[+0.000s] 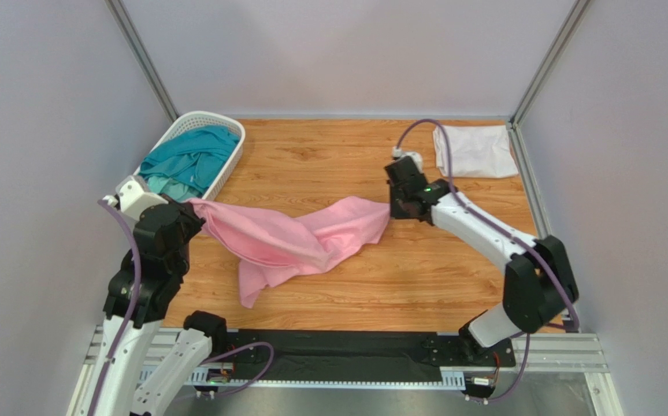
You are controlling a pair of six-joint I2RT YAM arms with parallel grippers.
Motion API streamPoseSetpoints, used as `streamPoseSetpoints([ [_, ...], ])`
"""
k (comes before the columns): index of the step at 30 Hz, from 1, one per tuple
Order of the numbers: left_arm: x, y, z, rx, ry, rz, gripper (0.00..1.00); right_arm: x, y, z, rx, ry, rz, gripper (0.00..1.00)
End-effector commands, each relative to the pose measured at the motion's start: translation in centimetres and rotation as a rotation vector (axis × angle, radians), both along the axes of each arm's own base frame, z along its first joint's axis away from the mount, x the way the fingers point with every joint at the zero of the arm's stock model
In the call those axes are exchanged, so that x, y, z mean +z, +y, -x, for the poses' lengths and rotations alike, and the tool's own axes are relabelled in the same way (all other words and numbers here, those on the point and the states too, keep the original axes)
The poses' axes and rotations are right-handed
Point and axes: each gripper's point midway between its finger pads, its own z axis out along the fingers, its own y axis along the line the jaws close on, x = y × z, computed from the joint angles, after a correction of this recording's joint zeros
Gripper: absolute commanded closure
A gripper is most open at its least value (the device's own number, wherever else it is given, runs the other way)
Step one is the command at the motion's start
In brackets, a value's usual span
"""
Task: Fold and stack the t-shirts
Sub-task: Flatten the tshirt out
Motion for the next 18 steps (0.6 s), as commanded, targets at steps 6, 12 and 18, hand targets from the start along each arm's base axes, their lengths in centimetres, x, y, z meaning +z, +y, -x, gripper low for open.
streamPoseSetpoints([
  [6,-0.9,-3.4,-7.2,-0.103,0.057,-0.03,1.0,2.7,-10.8,0.4,-0.217,-0.033,-0.08,1.0],
  [12,2.2,-3.4,-8.3,-0.094,-0.004,-0.041,1.0,10.3,-16.5,-0.1,-0.376,-0.228,-0.13,1.0],
  [18,7.5,-2.7,-5.2,-0.117,-0.167,-0.029,1.0,19.9,-19.4,2.4,-0.436,-0.487,-0.129,1.0],
])
